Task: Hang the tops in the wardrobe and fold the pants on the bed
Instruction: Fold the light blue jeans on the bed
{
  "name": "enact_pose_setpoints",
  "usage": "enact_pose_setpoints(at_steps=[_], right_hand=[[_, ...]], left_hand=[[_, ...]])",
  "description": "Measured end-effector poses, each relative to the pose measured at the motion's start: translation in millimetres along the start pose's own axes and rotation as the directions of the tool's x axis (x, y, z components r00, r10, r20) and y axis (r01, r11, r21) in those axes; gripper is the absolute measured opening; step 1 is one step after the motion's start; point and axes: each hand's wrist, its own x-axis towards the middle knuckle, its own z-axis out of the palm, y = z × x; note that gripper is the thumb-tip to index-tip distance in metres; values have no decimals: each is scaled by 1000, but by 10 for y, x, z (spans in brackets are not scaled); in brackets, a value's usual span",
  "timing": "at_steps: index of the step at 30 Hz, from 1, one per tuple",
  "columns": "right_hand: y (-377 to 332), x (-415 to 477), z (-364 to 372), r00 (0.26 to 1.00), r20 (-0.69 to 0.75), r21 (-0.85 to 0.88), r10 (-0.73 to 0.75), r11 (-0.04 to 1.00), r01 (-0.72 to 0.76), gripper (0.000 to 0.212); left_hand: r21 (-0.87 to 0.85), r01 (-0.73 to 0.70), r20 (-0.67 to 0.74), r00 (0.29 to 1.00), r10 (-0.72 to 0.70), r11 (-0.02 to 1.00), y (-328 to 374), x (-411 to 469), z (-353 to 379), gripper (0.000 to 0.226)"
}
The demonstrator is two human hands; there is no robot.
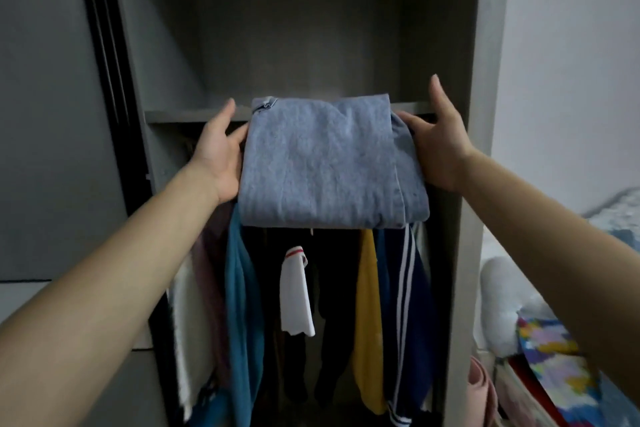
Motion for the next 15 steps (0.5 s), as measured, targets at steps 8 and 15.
enact_pose_setpoints(at_steps=[8, 15], right_hand=[[-755, 871, 246, 992, 91, -72, -83, 993, 90, 97], [-955, 1894, 73, 982, 50, -126, -184, 974, 189, 88]], left_hand=[[90, -39, -12, 999, 40, 995, 834, 696, -45, 74], [158, -118, -69, 989, 130, 980, 1123, 1656, -88, 70]])
